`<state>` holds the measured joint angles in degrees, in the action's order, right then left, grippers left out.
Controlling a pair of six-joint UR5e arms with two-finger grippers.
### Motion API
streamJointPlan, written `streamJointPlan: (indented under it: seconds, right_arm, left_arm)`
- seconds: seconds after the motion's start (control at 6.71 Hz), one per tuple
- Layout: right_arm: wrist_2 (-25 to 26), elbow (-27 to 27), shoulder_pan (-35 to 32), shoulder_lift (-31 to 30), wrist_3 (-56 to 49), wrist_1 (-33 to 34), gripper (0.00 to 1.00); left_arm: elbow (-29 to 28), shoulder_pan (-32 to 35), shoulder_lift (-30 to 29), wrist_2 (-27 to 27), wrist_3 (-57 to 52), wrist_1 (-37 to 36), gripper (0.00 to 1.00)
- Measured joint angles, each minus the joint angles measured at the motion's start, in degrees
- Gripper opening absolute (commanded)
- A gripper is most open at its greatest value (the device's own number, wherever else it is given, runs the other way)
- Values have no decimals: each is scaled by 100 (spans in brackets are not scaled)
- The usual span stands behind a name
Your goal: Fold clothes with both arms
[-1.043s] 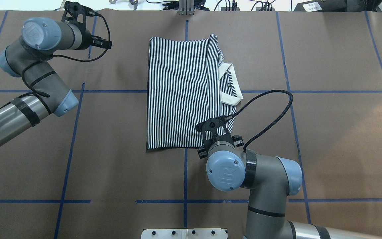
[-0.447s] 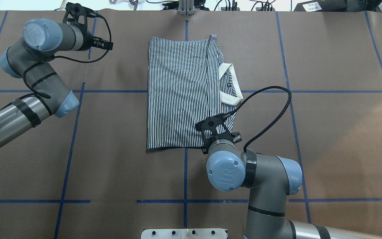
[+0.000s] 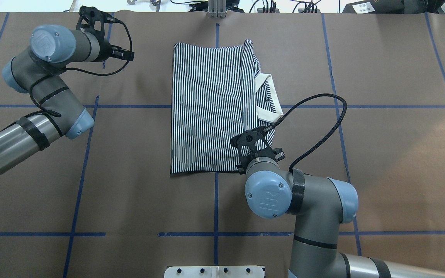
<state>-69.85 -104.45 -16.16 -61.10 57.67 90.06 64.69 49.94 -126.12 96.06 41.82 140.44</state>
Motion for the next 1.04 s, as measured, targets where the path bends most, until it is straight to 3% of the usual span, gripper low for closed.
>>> streamJointPlan:
  seconds: [0.45,0.6,0.74,1.04]
  right_arm:
    - [2,-208,40,-476,501,-4,7]
    - [7,-274,146,-613,957,0,38]
    - [12,-300,240,-697,1321,2,99]
    - [5,-337,313,-722,1609,2,100]
  left_arm:
    - [16,-62,0,0,33,1,100]
    - [17,-67,0,0,36,1,100]
    - [17,-70,0,0,36,3,100]
    - [23,-71,0,0,37,7,100]
